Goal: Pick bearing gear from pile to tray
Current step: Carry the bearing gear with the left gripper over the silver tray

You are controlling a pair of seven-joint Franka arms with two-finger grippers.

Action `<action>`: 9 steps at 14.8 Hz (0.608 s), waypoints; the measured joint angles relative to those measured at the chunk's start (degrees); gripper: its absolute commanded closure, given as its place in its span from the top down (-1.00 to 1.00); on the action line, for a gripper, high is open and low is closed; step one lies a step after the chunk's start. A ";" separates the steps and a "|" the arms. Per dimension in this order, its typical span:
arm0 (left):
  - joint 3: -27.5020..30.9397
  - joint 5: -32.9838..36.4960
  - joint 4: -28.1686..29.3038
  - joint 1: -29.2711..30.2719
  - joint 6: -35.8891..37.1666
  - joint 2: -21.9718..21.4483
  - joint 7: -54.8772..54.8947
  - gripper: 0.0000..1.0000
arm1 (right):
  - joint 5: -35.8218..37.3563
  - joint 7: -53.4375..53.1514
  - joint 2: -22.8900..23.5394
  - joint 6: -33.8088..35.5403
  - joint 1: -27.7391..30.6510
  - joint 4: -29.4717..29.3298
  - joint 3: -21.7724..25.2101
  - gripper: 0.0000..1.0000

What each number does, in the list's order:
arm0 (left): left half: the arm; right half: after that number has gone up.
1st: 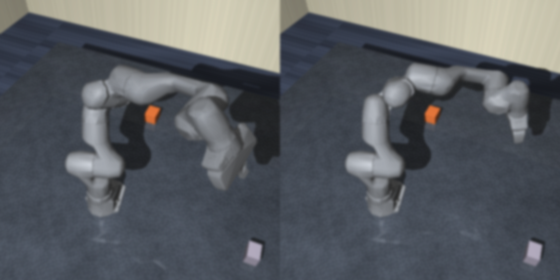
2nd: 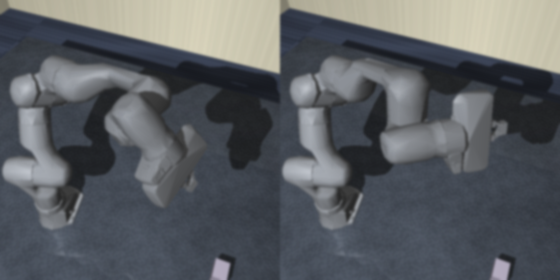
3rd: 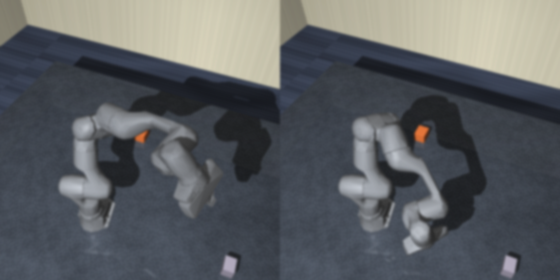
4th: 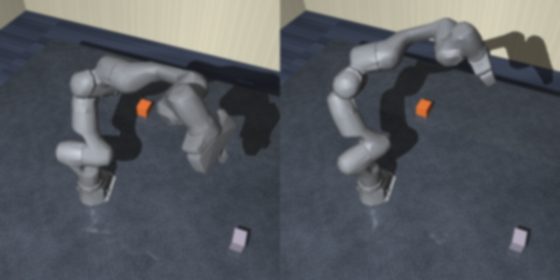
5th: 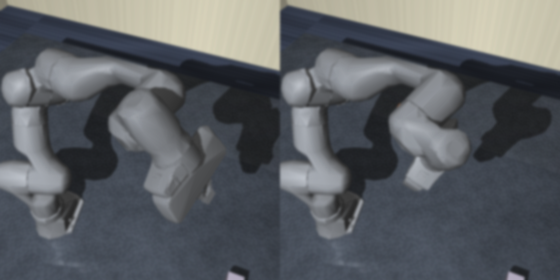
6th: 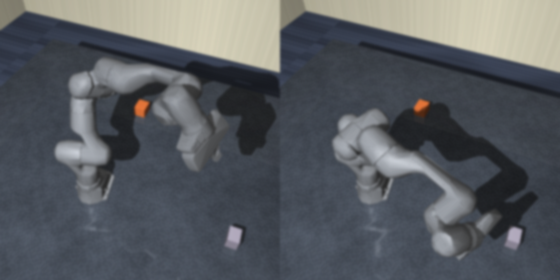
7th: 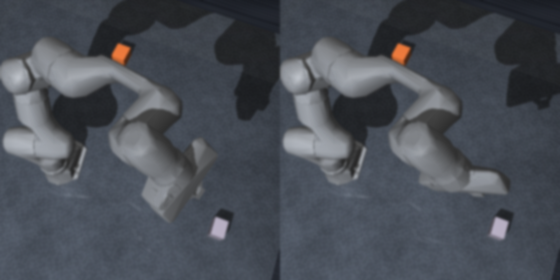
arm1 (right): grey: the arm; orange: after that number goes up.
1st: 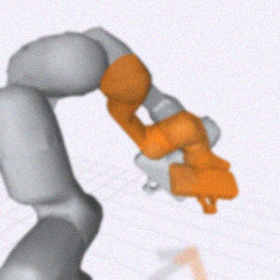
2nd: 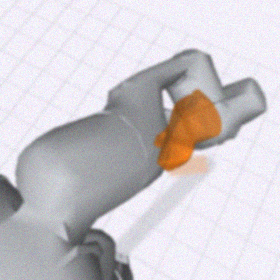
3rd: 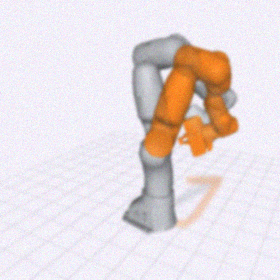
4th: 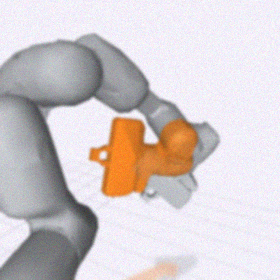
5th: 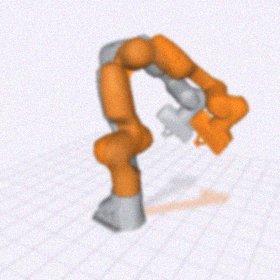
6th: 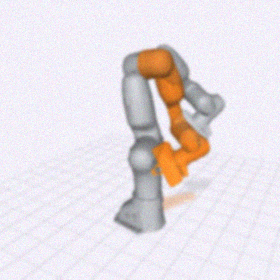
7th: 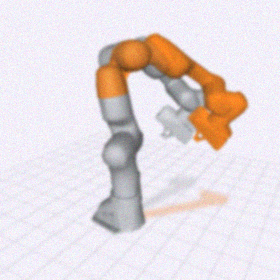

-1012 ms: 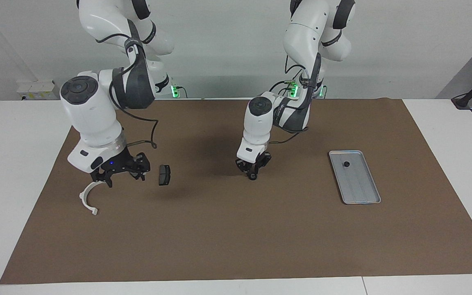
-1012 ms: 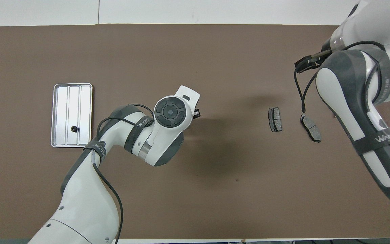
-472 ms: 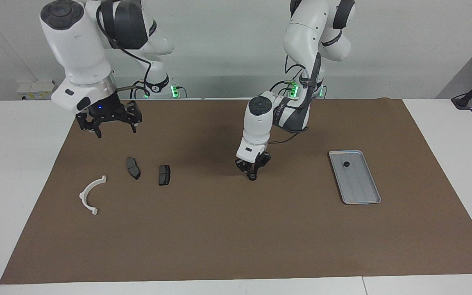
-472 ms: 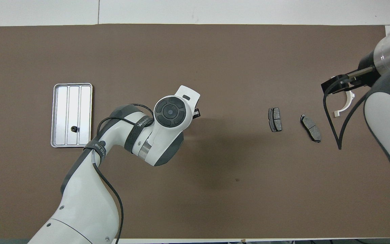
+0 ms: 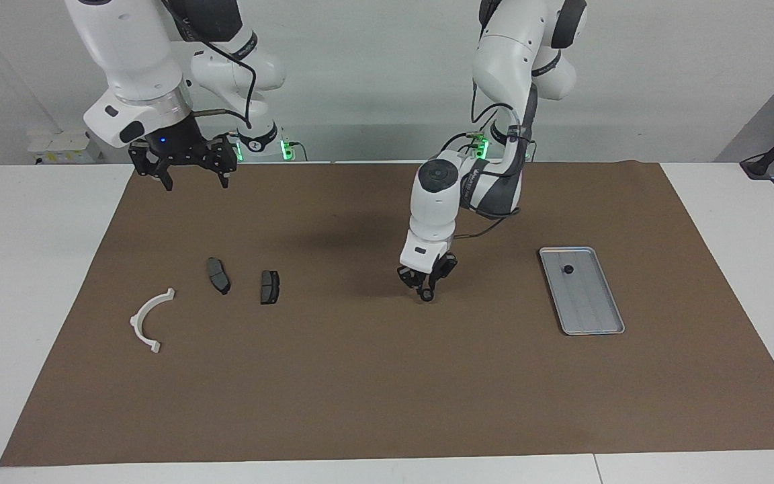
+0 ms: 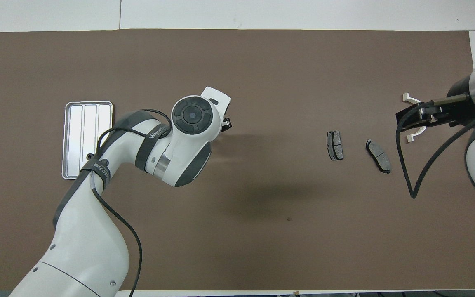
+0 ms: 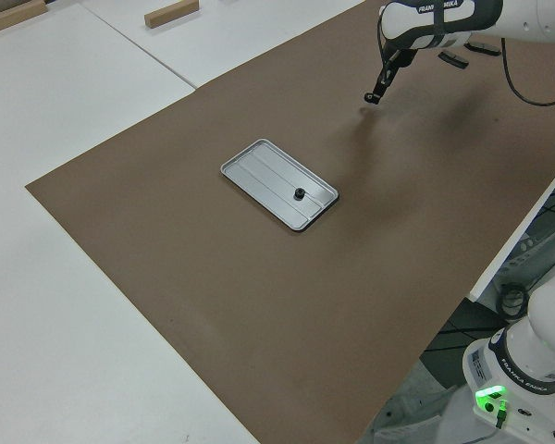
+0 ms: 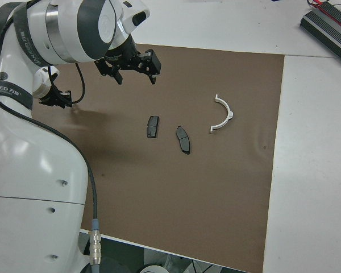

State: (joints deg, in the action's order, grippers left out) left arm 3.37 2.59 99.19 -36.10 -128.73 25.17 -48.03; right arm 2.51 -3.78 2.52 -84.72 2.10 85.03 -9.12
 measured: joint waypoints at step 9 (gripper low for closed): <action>0.16 -1.03 -2.06 20.18 9.54 -4.32 30.10 -1.00 | -2.52 -5.87 -3.26 1.32 -0.12 1.17 -0.06 1.00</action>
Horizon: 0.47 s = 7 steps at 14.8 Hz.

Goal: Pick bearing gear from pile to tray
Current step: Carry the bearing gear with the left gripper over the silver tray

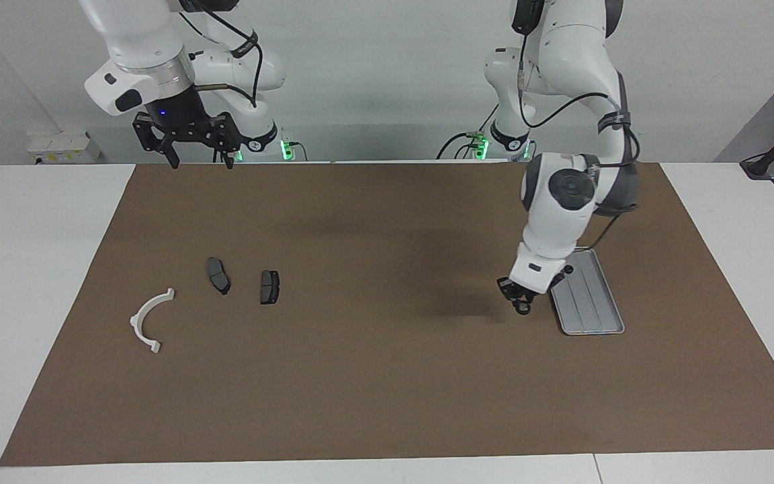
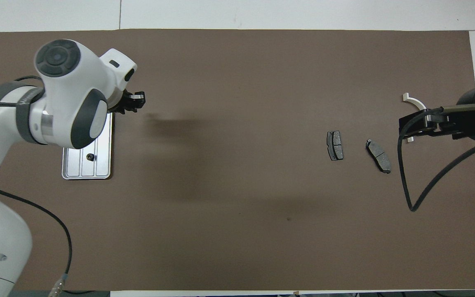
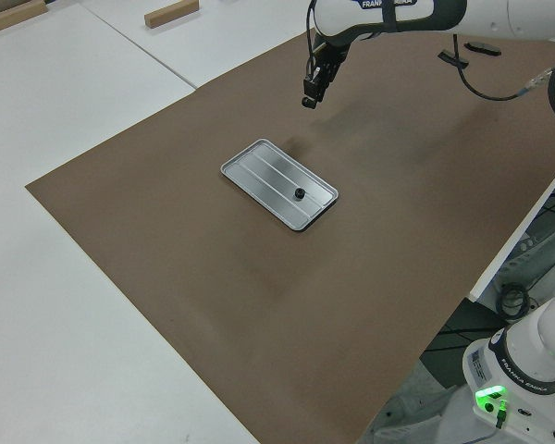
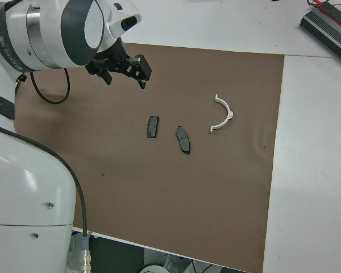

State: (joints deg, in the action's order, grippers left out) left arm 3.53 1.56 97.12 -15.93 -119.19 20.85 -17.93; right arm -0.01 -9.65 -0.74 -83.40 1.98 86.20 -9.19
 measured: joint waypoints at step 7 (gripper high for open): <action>-0.04 -0.58 5.80 9.48 0.66 -2.15 16.88 -1.00 | -0.02 -0.13 0.01 -0.07 0.11 0.49 0.39 1.00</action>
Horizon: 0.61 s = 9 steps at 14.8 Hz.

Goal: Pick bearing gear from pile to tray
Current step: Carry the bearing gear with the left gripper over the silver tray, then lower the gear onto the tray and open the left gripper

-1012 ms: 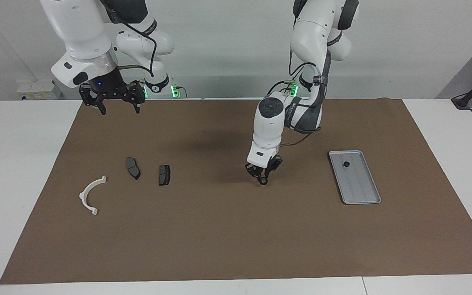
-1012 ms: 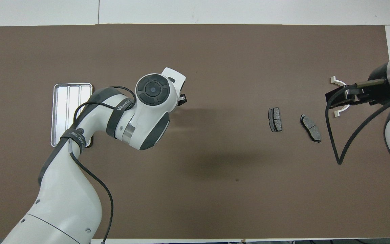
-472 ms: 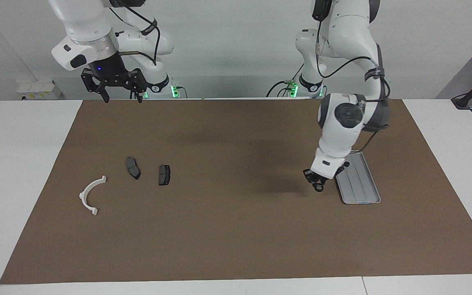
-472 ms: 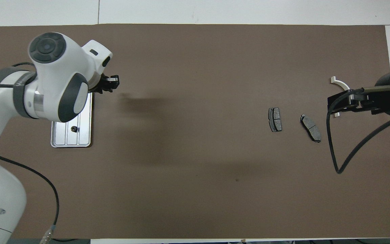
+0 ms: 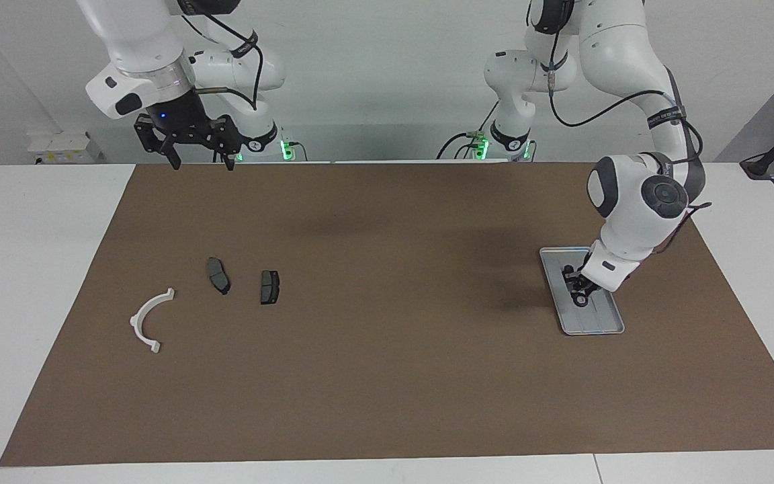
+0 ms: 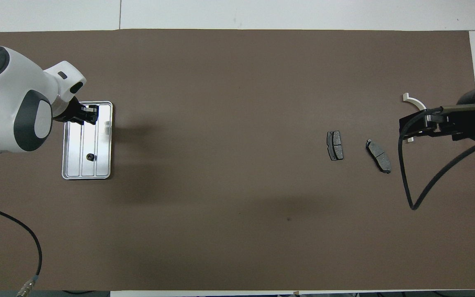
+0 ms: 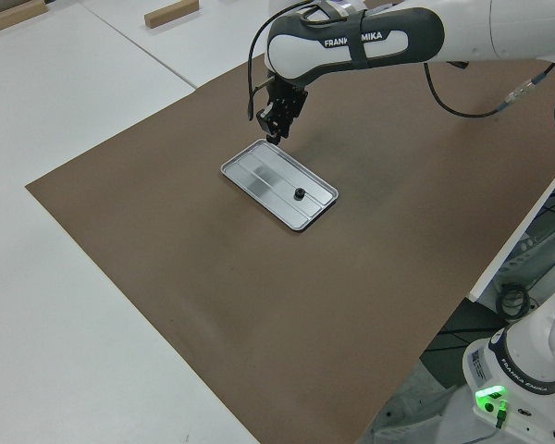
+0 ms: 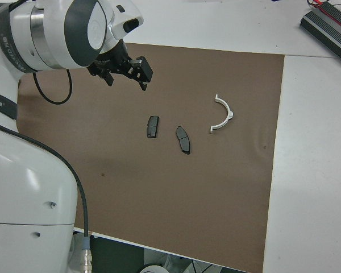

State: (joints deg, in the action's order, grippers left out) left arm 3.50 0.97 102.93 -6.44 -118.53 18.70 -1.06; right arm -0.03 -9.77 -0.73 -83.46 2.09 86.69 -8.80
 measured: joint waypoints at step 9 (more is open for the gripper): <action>-0.04 -0.01 10.26 2.38 -9.01 -3.17 3.55 -1.00 | 0.00 2.50 0.11 -2.27 -0.02 0.26 1.77 1.00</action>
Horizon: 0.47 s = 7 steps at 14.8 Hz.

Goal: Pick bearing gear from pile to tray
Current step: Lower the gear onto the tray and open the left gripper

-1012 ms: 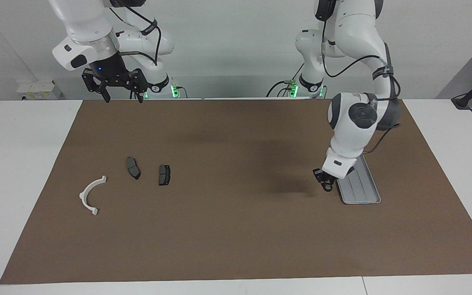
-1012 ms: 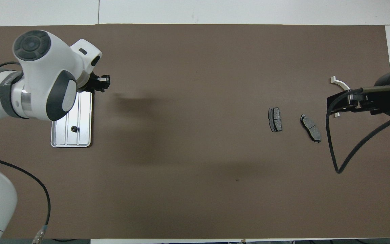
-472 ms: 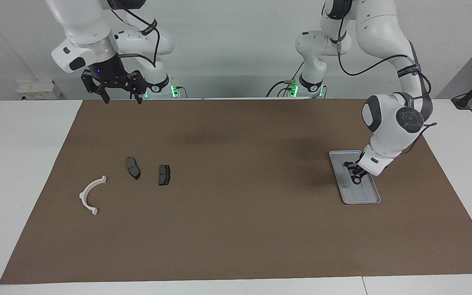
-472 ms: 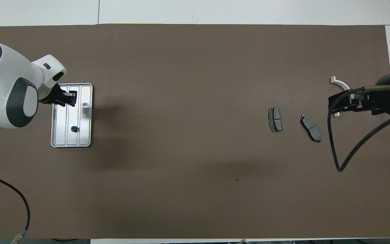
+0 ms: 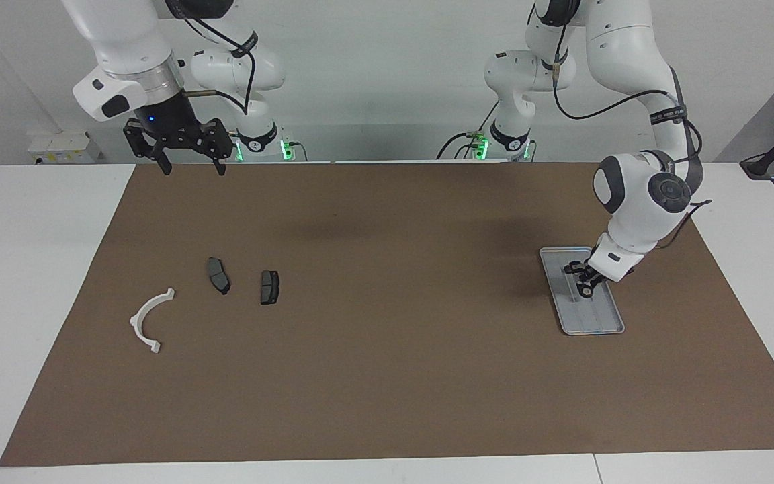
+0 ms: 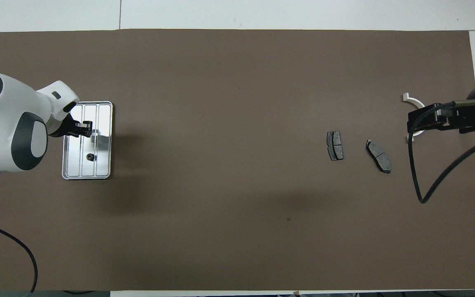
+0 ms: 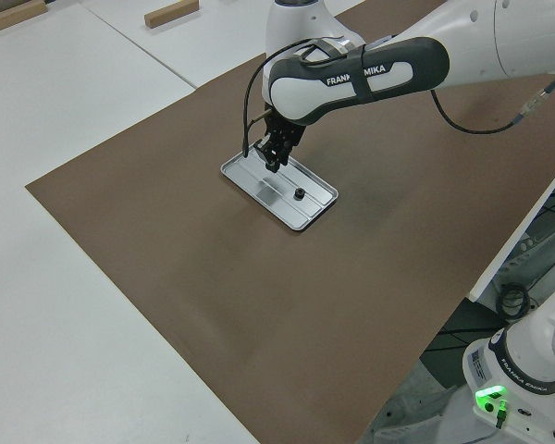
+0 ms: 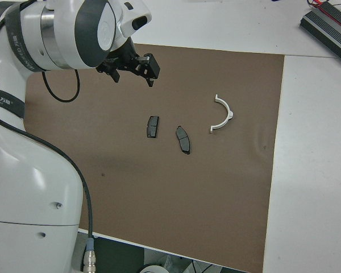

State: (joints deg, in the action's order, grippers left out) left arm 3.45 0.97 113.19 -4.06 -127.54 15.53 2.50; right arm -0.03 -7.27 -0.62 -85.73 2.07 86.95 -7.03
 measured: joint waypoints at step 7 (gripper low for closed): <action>-0.03 0.00 5.79 0.53 -6.61 -1.17 0.77 -1.00 | 0.00 0.03 0.03 0.00 -0.09 0.07 0.05 1.00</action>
State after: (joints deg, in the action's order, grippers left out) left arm 3.43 0.97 118.98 -3.54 -134.15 14.36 3.27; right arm -0.03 -7.25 -0.59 -85.73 1.98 87.02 -6.99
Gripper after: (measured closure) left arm 0.696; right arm 0.000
